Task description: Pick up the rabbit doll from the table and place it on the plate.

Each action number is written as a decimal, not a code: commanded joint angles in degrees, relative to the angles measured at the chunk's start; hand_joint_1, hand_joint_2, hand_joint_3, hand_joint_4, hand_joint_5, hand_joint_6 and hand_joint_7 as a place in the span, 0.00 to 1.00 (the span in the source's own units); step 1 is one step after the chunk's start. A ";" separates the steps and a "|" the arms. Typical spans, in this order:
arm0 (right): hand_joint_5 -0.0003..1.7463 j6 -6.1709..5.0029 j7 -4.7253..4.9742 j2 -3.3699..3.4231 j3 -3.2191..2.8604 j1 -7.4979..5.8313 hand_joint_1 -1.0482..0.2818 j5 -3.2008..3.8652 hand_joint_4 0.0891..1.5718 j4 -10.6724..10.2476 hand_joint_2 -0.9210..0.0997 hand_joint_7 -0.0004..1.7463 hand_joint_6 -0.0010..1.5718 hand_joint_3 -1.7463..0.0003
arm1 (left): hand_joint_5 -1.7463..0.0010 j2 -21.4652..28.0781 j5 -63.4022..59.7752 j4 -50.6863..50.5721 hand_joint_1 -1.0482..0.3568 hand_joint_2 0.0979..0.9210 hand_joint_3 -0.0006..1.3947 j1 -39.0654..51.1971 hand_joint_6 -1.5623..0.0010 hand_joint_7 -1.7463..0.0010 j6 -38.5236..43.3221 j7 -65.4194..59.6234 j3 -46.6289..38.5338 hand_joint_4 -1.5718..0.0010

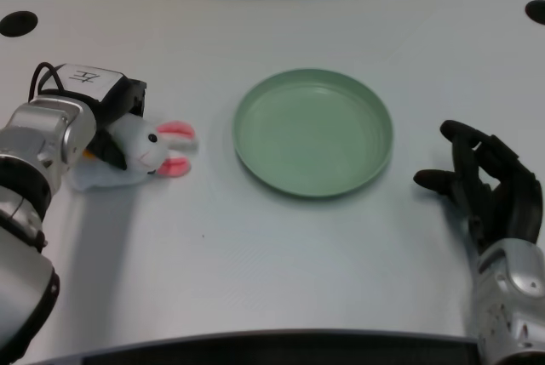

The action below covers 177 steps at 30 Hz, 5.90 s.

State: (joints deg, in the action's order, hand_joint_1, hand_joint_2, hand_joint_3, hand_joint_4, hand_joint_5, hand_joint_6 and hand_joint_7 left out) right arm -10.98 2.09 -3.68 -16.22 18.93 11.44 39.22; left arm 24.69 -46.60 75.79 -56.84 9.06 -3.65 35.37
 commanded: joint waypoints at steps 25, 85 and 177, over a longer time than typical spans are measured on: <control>0.63 -1.78 -0.41 -0.72 -0.14 2.24 0.55 -0.53 0.47 5.30 0.00 0.27 0.52 0.86 | 0.00 2.21 11.10 -7.37 0.70 0.98 0.08 -0.60 0.65 0.00 9.39 -2.03 -11.64 0.51; 0.63 -0.28 0.07 1.04 0.71 -0.13 0.56 -0.19 0.47 0.57 0.00 0.28 0.52 0.85 | 0.46 -19.50 4.40 -1.16 0.36 0.93 0.00 -10.35 0.65 0.64 3.91 3.45 -1.11 0.68; 0.61 -0.75 -0.65 0.10 0.46 1.24 0.55 -0.07 0.49 2.41 0.00 0.29 0.51 0.86 | 0.10 -22.65 70.22 -76.56 0.39 1.00 0.43 63.53 0.68 0.61 -21.06 12.00 -48.76 0.77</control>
State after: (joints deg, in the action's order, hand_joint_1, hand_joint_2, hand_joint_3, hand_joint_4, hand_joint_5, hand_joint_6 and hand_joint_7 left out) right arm -11.48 1.82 -3.31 -15.69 20.08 11.26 41.25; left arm 2.16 23.05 -0.13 5.86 -11.30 8.43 -12.77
